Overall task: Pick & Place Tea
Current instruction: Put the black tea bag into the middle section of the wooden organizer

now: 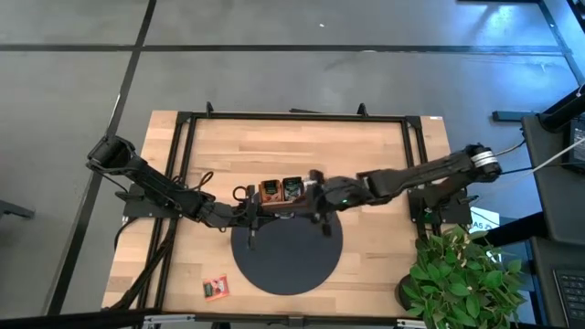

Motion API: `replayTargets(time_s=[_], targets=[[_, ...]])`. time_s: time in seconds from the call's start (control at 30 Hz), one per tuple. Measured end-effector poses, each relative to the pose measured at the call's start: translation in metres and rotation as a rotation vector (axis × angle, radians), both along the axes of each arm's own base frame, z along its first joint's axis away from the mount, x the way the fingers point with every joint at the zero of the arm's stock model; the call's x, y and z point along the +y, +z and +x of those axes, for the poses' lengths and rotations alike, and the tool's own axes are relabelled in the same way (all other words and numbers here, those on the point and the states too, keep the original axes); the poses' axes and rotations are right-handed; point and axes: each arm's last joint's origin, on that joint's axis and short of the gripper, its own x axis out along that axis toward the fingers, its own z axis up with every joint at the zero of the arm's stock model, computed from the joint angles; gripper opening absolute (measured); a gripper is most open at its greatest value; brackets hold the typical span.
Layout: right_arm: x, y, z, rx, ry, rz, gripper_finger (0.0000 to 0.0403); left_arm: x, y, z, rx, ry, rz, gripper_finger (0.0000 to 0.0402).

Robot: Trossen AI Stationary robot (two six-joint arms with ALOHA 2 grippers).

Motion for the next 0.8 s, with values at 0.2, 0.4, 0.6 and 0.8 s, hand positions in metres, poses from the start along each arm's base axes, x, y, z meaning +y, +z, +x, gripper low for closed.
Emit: replayTargets(time_s=[0.2, 0.4, 0.6, 0.8], targets=[[0.007, 0.005, 0.028, 0.101, 0.05, -0.02, 0.0174, 0.0, -0.001, 0.0, 0.008, 0.005, -0.018, 0.0008], [0.011, 0.0, 0.045, 0.181, 0.053, -0.034, 0.0131, 0.0, -0.002, -0.001, 0.016, 0.006, -0.016, 0.0008], [0.011, 0.001, 0.046, 0.172, 0.069, -0.056, 0.0038, 0.0, -0.002, -0.001, 0.017, 0.006, -0.015, 0.0028], [0.008, 0.0, 0.046, 0.177, 0.06, -0.095, 0.0016, 0.001, -0.002, -0.001, 0.013, 0.034, -0.013, 0.0031]])
